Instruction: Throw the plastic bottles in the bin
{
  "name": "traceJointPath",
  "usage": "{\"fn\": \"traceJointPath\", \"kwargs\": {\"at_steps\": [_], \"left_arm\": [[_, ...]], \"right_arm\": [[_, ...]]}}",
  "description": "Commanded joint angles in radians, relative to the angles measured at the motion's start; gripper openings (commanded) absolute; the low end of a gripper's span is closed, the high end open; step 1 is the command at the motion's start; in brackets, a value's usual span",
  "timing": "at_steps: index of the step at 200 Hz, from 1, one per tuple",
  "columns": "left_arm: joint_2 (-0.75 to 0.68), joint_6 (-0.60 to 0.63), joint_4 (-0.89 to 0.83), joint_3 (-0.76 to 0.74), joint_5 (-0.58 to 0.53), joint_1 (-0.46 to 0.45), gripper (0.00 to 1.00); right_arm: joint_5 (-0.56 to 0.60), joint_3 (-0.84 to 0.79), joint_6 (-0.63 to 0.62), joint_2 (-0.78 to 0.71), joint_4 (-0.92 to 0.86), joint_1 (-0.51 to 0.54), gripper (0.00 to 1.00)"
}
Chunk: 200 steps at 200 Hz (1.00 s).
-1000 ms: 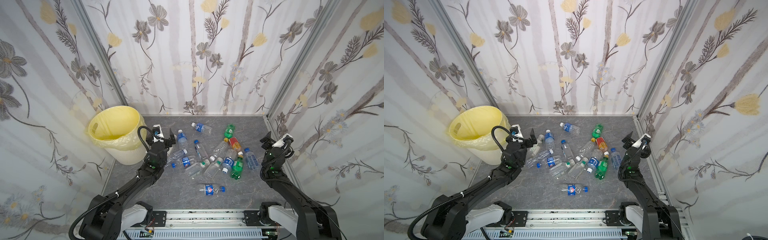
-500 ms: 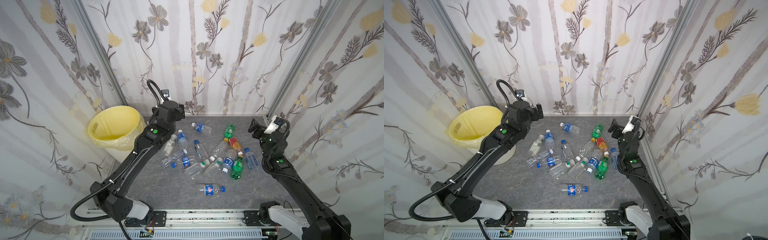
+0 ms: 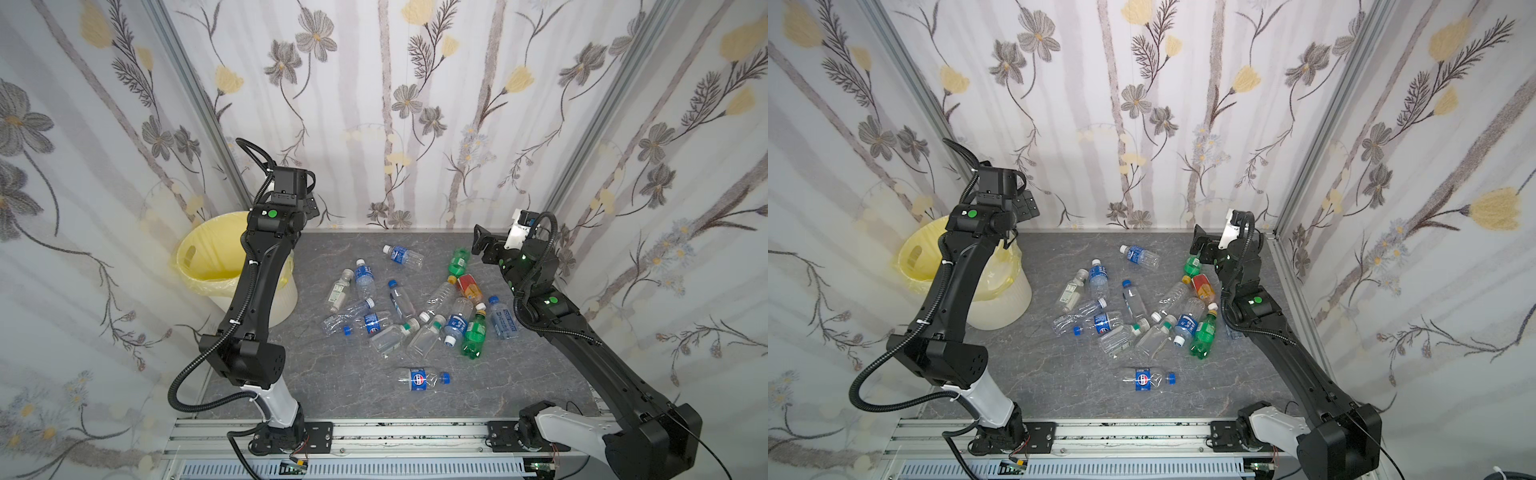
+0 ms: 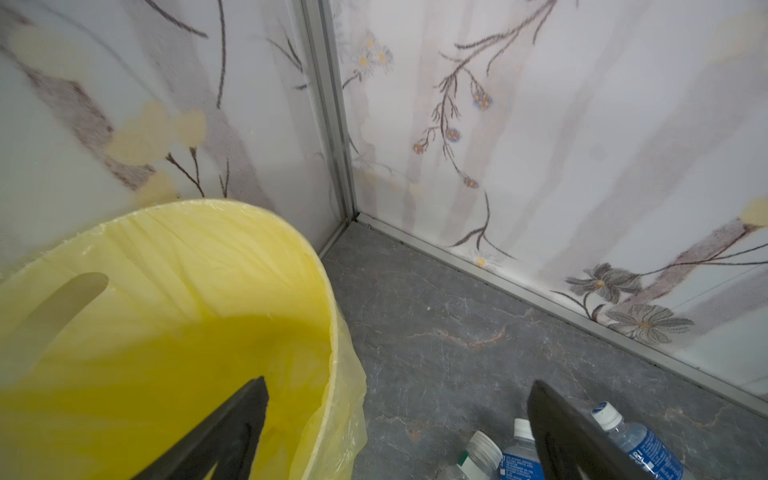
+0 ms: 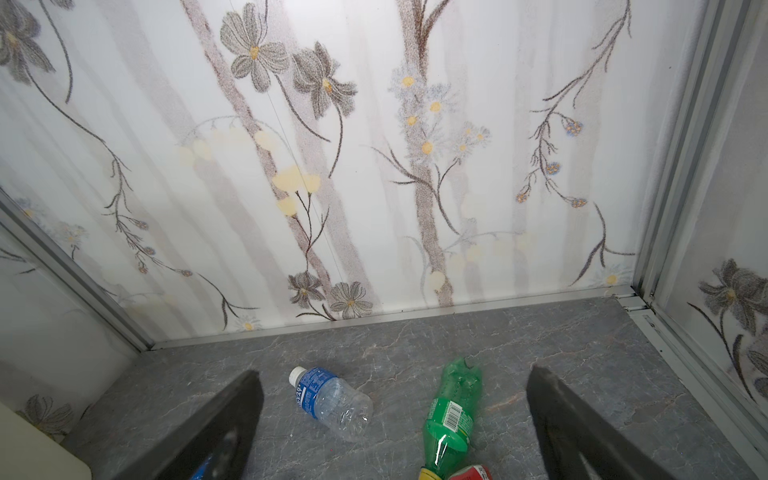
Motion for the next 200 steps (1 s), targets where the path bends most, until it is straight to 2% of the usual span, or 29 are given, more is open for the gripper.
{"fn": "traceJointPath", "kwargs": {"at_steps": [1, 37, 73, 90, 107, 134, 150, 170, 200], "left_arm": [[0.025, -0.031, -0.066, 0.014, 0.117, 0.062, 0.97], [0.073, -0.016, -0.079, 0.053, 0.178, 0.13, 0.86], [0.15, -0.003, -0.103, 0.081, 0.219, 0.156, 0.67], [0.167, 0.007, -0.106, 0.085, 0.209, 0.16, 0.66], [0.184, 0.024, -0.108, 0.094, 0.189, 0.161, 0.59], [0.198, 0.043, -0.109, 0.094, 0.178, 0.17, 0.48], [0.202, 0.061, -0.109, 0.096, 0.171, 0.171, 0.35], [0.204, 0.073, -0.11, 0.101, 0.167, 0.171, 0.3], [0.205, 0.083, -0.107, 0.117, 0.222, 0.172, 0.22]], "right_arm": [[-0.006, 0.025, -0.019, 0.022, -0.011, 0.01, 1.0], [-0.01, 0.038, -0.02, 0.049, -0.015, 0.02, 1.0], [-0.022, 0.065, -0.033, 0.077, -0.034, 0.047, 1.0], [-0.075, 0.075, -0.063, 0.082, -0.023, 0.067, 1.0], [-0.157, 0.075, -0.108, 0.079, 0.014, 0.09, 1.0], [-0.21, 0.076, -0.159, 0.076, 0.067, 0.141, 1.0], [-0.203, 0.078, -0.165, 0.077, 0.092, 0.169, 1.0], [-0.187, 0.082, -0.165, 0.086, 0.114, 0.189, 1.0], [-0.111, 0.095, -0.16, 0.108, 0.107, 0.212, 1.0]]}}
